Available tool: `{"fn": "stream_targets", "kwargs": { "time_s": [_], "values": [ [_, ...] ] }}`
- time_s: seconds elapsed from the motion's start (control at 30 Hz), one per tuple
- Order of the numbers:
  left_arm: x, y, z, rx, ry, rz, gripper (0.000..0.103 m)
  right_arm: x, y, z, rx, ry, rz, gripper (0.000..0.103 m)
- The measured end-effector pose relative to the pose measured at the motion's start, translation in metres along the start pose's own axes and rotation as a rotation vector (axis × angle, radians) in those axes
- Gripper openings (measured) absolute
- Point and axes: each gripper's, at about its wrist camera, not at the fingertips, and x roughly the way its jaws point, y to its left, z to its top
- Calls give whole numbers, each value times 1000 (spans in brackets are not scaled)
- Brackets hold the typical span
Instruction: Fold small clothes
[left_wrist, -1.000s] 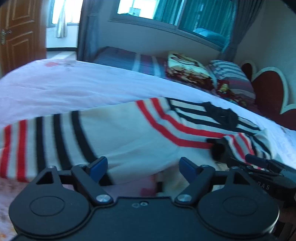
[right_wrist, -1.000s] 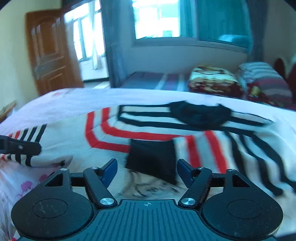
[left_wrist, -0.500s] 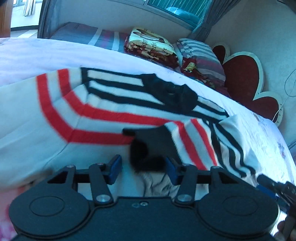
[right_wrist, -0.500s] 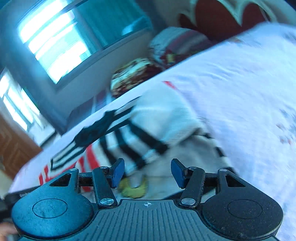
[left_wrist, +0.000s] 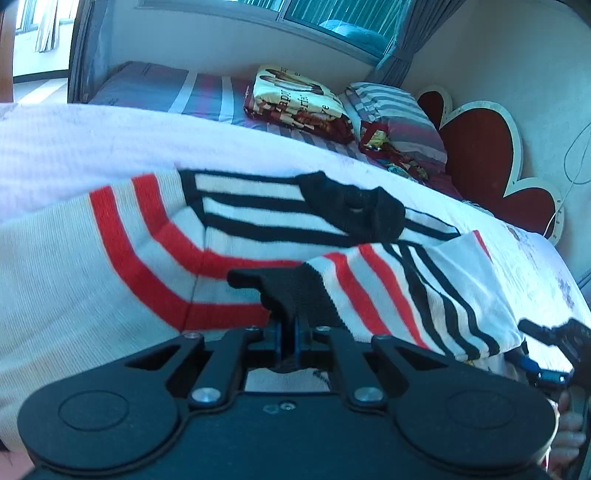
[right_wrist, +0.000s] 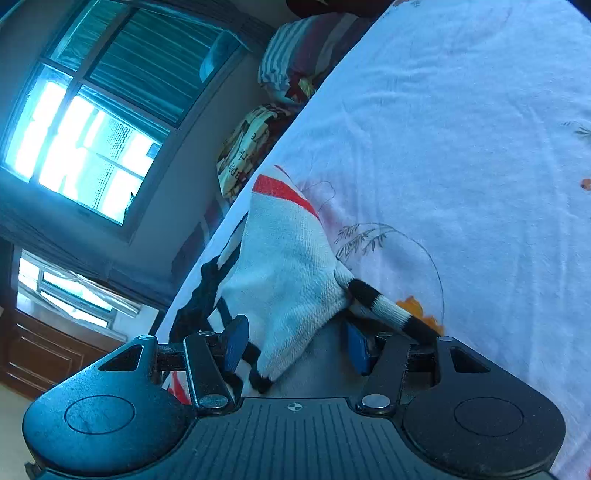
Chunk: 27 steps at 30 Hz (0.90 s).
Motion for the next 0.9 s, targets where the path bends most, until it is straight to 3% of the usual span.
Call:
{"fn": "stream_targets", "kwargs": {
  "time_s": [0.07, 0.1, 0.13, 0.27, 0.33, 0.43, 0.47, 0.5, 0.57, 0.6, 0.63, 0.7, 0.8, 0.87, 0.9],
  "values": [
    [3, -1, -3, -7, 3, 3, 6, 3, 0, 7, 12, 0, 4, 50],
    [4, -1, -5, -11, 5, 5, 7, 3, 0, 10, 5, 2, -2, 15],
    [7, 0, -5, -15, 9, 7, 7, 4, 2, 12, -20, 11, -23, 5],
    [15, -7, -5, -20, 2, -26, 7, -8, -11, 23, 11, -46, -33, 5],
    [20, -16, -7, 14, 15, 6, 7, -6, -23, 26, 49, -15, -41, 5],
    [20, -15, -10, 16, 12, 3, 8, -10, -17, 23, -12, 56, -52, 6],
    [18, -13, -10, 14, 8, -4, 9, -17, -12, 22, -42, 68, -57, 14],
    [17, -12, -11, 18, 1, -5, 16, -27, -8, 20, -78, 60, -63, 22],
    [13, -9, -11, 24, -19, -16, 37, -51, 4, 15, -178, 12, -58, 25],
    [9, -8, -11, 24, -44, -12, 57, -57, 8, 16, -211, -1, -57, 25],
    [5, -8, -12, 25, -80, 2, 65, -60, 13, 18, -246, -16, -57, 25],
    [3, -8, -10, 15, -107, 9, 65, -51, 25, 27, -307, -30, -57, 25],
    [15, -8, -6, -17, -76, 26, 61, -17, 32, 48, -367, -8, -50, 25],
    [21, -8, -4, -39, -66, 45, 53, 16, 32, 62, -389, 7, -63, 25],
    [24, -10, -3, -36, -65, 46, 42, 28, 31, 69, -384, 14, -58, 25]
  ]
}}
